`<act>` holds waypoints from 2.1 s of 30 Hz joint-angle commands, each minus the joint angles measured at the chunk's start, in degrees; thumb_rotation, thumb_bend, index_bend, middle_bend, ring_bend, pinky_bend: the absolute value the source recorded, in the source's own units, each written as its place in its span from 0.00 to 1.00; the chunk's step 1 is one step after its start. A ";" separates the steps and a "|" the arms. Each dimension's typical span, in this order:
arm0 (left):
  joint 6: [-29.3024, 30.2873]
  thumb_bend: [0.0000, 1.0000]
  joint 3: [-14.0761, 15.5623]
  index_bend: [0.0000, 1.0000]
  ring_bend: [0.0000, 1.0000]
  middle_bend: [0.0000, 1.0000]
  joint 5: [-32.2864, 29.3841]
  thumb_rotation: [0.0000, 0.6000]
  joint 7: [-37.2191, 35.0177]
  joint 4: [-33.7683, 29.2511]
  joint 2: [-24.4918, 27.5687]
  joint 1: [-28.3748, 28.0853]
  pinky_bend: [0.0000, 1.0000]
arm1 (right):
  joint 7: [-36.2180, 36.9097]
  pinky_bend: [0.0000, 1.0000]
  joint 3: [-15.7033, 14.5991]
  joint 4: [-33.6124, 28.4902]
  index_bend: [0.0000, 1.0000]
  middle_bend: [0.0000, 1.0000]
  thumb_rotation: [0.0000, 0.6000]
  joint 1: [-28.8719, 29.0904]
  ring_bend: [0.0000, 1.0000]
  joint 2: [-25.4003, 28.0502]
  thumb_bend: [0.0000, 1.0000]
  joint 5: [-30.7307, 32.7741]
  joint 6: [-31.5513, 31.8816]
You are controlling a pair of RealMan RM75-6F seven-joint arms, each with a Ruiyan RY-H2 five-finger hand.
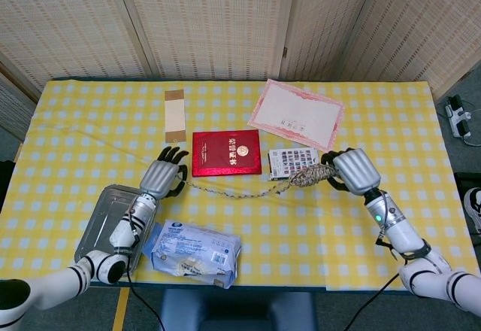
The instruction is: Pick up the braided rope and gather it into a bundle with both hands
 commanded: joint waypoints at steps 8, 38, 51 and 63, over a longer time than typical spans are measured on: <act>6.58 0.51 -4.33 0.67 0.04 0.17 0.82 1.00 -0.60 -18.95 15.71 3.03 0.04 | 7.50 0.57 1.31 -7.67 0.76 0.56 1.00 2.10 0.64 -1.45 0.67 -5.49 3.49; 9.12 0.51 -15.96 0.67 0.01 0.17 -10.48 1.00 6.76 -54.80 31.84 -3.93 0.02 | -16.17 0.81 10.25 -6.33 0.81 0.68 1.00 13.54 0.87 -24.95 0.67 10.49 -5.17; 9.66 0.51 -16.75 0.67 0.00 0.17 -18.11 1.00 8.65 -55.40 29.65 -9.27 0.00 | -10.31 0.82 11.14 -6.72 0.82 0.69 1.00 15.00 0.88 -27.45 0.67 11.37 -6.38; 6.40 0.52 -14.20 0.67 0.00 0.16 -14.49 1.00 0.61 -58.14 32.08 -7.23 0.00 | -1.40 0.84 19.37 0.71 0.83 0.70 1.00 14.97 0.88 -36.86 0.69 14.96 2.73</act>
